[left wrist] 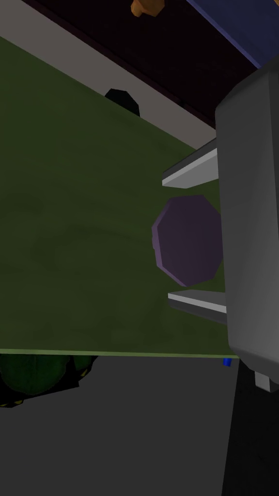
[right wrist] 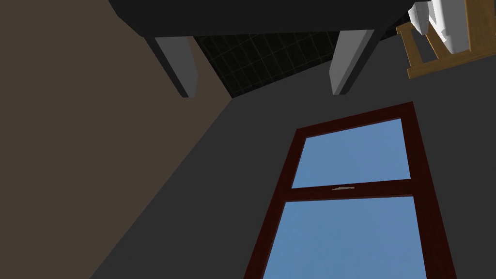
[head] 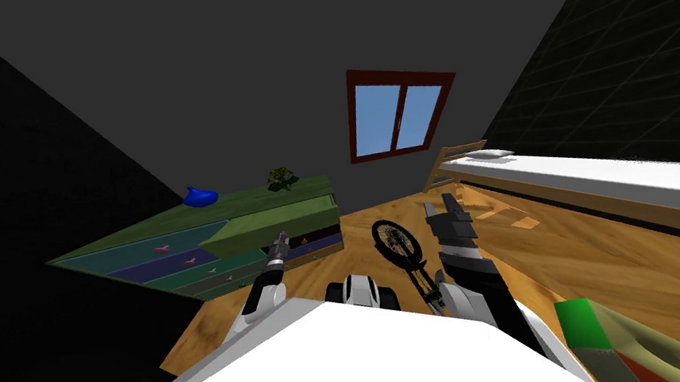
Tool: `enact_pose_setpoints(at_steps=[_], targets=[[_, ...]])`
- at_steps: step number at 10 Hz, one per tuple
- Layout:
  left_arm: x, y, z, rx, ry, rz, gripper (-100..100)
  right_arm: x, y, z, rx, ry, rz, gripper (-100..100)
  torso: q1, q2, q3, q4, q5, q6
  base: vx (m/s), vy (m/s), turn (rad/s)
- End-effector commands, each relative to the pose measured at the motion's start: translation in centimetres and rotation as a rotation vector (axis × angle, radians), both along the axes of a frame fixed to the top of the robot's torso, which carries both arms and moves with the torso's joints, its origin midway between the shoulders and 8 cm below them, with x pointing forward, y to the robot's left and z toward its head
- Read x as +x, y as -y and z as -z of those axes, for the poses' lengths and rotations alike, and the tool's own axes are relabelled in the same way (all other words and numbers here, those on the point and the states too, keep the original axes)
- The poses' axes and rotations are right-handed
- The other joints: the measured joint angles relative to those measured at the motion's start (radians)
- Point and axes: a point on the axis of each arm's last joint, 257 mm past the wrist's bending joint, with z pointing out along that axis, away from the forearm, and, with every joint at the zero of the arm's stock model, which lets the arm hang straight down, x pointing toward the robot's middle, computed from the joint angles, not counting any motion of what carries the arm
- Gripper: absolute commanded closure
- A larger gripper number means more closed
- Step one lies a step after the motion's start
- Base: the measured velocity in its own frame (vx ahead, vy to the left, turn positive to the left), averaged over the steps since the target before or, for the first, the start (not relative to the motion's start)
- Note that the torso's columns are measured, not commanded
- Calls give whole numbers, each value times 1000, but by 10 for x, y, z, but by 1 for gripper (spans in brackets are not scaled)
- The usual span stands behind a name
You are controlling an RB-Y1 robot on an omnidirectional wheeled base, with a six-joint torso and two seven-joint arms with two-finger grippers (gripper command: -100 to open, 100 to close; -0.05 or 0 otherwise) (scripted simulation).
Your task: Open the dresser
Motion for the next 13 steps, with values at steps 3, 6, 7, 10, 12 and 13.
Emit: enact_pose_setpoints(at_steps=[3, 6, 7, 10, 12, 13], targets=[[-5, 4, -4, 4, 9, 6, 100, 0, 0, 0, 0, 0, 0, 0, -1, -1, 0, -2, 2, 1, -166, -68, 20], [-10, 7, 1, -1, -4, 9, 100, 0, 0, 0, 0, 0, 0, 0, 2, -7, -4, -1, 0, 1, -119, -48, 9], [-10, 8, 0, 0, -1, 10, 100, 0, 0, 0, 0, 0, 0, 0, 1, -5, -3, -2, 1, 1, -159, -62, 19], [-22, 0, -18, -6, -5, 9, -100, 0, 0, 0, 0, 0, 0, 0, 4, -13, -7, -5, 3, 2, 21, -23, 8], [-27, -3, -29, -7, -5, 11, -100, 0, 0, 0, 0, -1, 0, 0, 0, -6, -4, -2, 0, 1, 61, -10, 8], [-30, -4, -34, -8, -5, 12, -100, 0, 0, 0, 0, -1, 0, 0, -3, -1, -1, 1, -2, 1, 39, -9, 9]])
